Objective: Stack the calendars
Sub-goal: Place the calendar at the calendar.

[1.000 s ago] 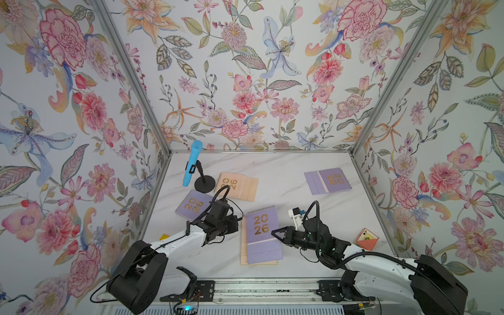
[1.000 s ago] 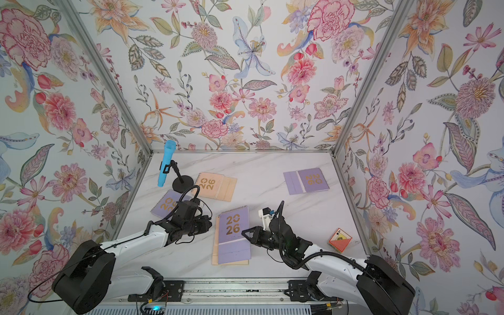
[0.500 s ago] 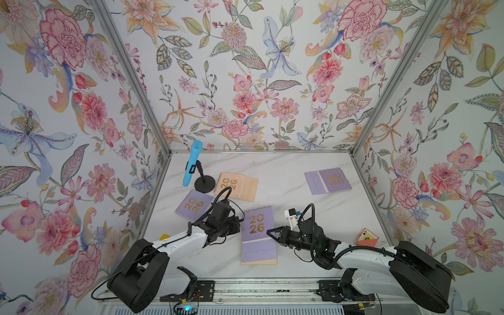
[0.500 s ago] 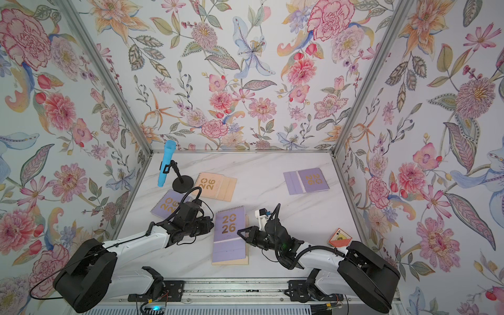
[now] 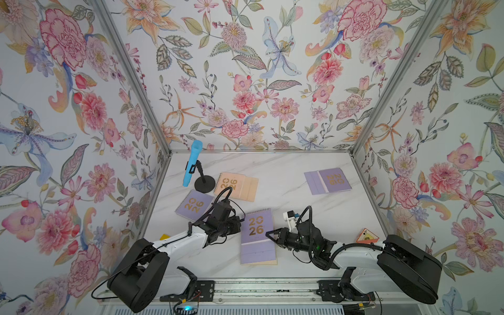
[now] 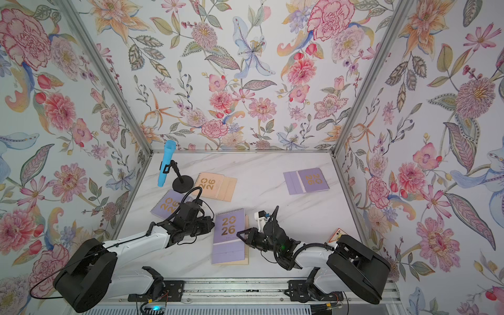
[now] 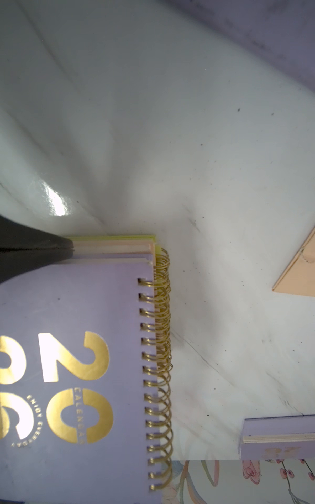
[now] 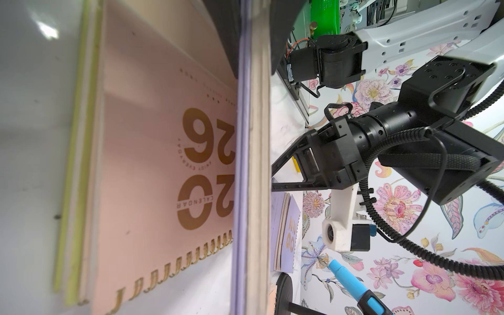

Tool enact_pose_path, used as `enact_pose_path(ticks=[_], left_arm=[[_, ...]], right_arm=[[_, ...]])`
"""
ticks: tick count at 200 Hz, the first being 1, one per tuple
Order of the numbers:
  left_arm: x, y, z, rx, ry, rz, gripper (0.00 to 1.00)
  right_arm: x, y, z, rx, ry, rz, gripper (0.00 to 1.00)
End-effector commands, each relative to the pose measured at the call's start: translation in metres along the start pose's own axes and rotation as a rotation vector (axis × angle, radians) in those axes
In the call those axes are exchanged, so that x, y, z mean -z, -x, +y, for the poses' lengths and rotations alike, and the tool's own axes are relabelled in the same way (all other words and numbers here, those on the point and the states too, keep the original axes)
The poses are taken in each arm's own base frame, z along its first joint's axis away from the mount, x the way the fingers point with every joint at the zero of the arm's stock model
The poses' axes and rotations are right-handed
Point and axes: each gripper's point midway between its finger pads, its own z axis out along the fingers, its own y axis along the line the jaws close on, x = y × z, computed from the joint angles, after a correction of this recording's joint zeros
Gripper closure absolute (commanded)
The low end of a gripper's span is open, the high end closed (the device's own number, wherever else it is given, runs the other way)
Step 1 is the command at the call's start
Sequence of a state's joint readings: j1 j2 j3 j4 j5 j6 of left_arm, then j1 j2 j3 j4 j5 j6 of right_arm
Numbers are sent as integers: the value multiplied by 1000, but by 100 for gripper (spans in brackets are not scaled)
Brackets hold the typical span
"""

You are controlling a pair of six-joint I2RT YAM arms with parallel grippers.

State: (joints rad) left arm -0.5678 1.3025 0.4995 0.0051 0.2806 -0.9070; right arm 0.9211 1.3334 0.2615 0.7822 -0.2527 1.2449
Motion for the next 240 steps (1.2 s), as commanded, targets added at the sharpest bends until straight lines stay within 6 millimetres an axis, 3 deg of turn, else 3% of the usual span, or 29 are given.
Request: enact_pose_path(ticks=[1, 159, 240], left_arm=[[-3, -5, 3, 12, 12, 10, 100], [-5, -12, 11, 29, 30, 14, 100], [-3, 1, 10, -8, 75, 5, 100]], right_arm=[[0, 2, 6, -1, 28, -15, 76], [12, 14, -26, 2, -145, -60, 61], [35, 31, -40, 0, -250, -112, 44]])
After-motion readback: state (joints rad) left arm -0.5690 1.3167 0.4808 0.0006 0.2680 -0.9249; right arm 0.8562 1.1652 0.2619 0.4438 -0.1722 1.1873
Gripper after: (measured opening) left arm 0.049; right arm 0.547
